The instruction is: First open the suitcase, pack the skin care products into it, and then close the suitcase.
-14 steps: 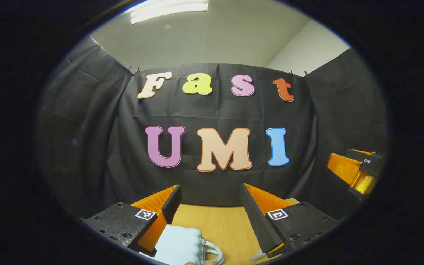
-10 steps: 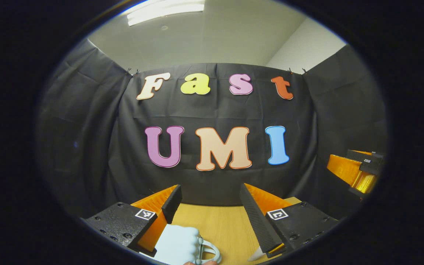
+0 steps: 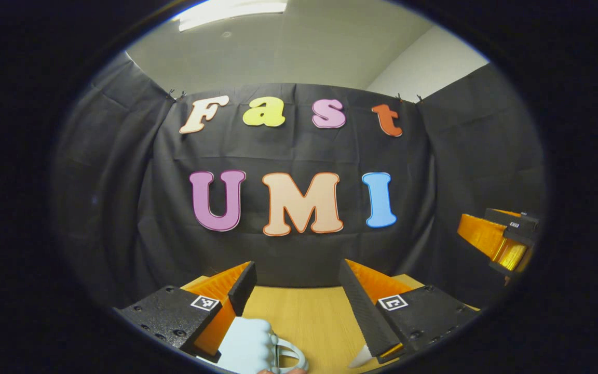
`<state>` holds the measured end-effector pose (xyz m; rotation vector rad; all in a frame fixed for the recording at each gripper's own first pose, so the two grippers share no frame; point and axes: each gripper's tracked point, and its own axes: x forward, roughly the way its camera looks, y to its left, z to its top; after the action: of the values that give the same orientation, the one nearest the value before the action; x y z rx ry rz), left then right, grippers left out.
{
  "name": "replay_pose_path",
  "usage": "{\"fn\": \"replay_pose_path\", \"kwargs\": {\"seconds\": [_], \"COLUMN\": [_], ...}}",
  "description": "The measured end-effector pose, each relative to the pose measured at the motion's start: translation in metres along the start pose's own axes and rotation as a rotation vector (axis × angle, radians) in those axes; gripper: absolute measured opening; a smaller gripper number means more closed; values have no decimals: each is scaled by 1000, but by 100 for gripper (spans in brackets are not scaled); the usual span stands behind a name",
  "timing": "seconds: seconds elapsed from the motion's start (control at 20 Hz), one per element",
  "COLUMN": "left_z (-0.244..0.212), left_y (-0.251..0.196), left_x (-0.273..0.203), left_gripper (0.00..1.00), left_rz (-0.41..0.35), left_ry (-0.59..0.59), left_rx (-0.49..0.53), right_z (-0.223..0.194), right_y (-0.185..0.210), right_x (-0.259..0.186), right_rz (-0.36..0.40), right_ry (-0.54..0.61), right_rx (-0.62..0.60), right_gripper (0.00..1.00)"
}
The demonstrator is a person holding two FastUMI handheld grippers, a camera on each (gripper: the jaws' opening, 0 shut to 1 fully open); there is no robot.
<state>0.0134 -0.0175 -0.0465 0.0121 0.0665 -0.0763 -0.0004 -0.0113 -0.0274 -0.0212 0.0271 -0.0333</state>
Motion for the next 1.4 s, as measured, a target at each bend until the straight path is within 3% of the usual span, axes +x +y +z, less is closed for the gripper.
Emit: {"fn": "replay_pose_path", "kwargs": {"seconds": [0.35, 0.95, 1.3, 1.4], "left_z": [-94, -214, -266, -272], "left_y": [0, -22, -25, -27], "left_x": [5, 1, 6, 10], "left_gripper": [95, 96, 95, 89], "left_rz": [6, -12, 20, 19], "left_ry": [246, 549, 690, 708], "left_rx": [-31, -69, -94, -77], "right_z": [-16, -67, -76, -78], "right_y": [5, -10, -21, -22], "right_x": [8, 14, 12, 14], "right_rz": [20, 11, 4, 4], "right_ry": [43, 186, 212, 217], "right_rx": [-50, -99, -134, -134], "right_gripper": [98, 97, 99, 99]}}
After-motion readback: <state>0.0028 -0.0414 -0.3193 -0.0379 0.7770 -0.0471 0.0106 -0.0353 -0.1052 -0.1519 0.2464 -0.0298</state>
